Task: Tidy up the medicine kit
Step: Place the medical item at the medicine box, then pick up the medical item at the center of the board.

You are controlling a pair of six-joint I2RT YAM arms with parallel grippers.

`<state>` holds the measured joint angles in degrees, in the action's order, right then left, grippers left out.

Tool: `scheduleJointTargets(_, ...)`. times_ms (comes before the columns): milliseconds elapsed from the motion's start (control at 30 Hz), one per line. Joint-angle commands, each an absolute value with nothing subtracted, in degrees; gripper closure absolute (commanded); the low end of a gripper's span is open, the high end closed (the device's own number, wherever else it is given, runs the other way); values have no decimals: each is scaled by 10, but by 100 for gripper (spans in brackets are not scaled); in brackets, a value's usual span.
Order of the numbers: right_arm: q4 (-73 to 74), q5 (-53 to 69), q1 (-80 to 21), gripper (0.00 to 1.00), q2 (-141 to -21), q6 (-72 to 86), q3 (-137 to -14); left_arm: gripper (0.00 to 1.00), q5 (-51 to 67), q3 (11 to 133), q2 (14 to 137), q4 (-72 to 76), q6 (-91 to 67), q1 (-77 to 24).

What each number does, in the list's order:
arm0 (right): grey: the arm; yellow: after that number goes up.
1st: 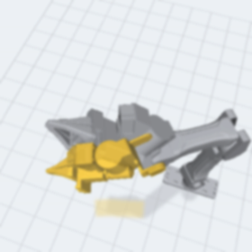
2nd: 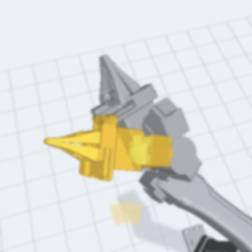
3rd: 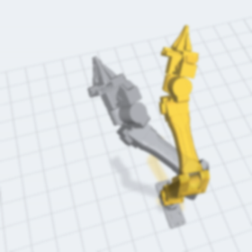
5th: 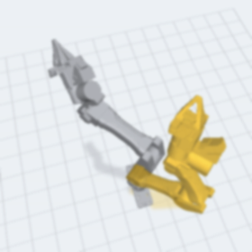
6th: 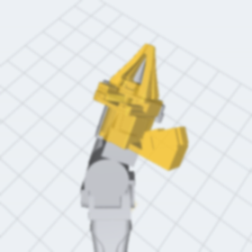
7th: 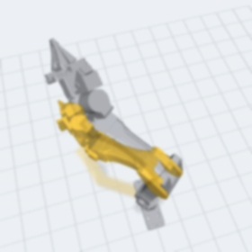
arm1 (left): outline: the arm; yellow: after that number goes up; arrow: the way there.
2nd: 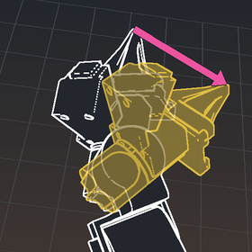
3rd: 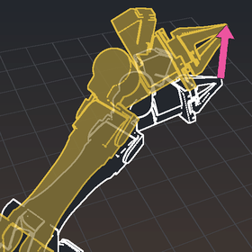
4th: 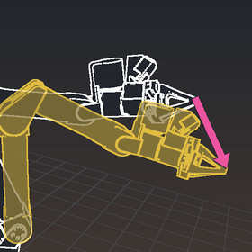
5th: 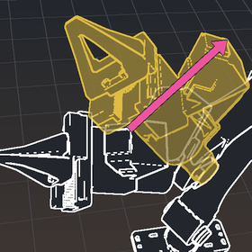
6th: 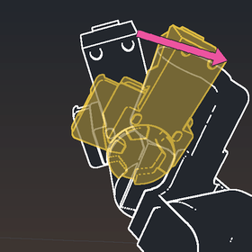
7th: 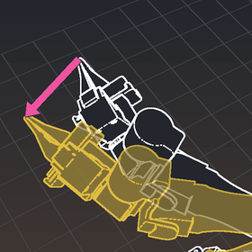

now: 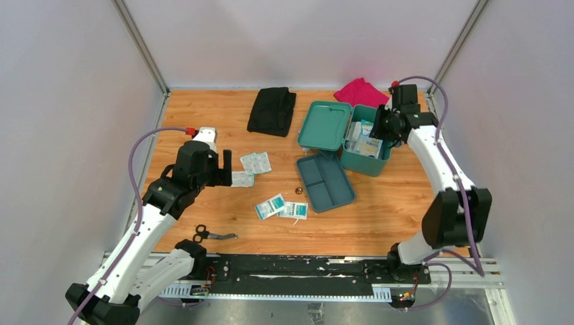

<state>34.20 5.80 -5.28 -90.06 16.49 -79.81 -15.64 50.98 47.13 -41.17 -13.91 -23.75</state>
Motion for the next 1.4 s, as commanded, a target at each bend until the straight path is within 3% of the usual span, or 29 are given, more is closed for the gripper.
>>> scheduleJointTargets(0, 337, 49, -60, 67, -799, 169, -747, 9, -151, 507, 470, -400, -136, -236)
scheduleJointTargets(100, 336, 68, -61, 62, -749, 173, -716, 9, -147, 513, 471, -401, -138, -236)
scheduleJointTargets(433, 372, 154, -71, 60, -669, 154, -670, 9, -120, 507, 473, -360, -227, -236)
scheduleJointTargets(733, 393, 70, -223, 57, -644, 204, -657, 10, -126, 479, 478, -348, -230, -236)
scheduleJointTargets(1033, 373, -65, -437, 52, -694, 298, -708, 10, -142, 474, 452, -381, -240, -236)
scheduleJointTargets(1367, 403, -106, -529, 47, -868, 313, -786, 6, -38, 482, 412, -410, -423, -236)
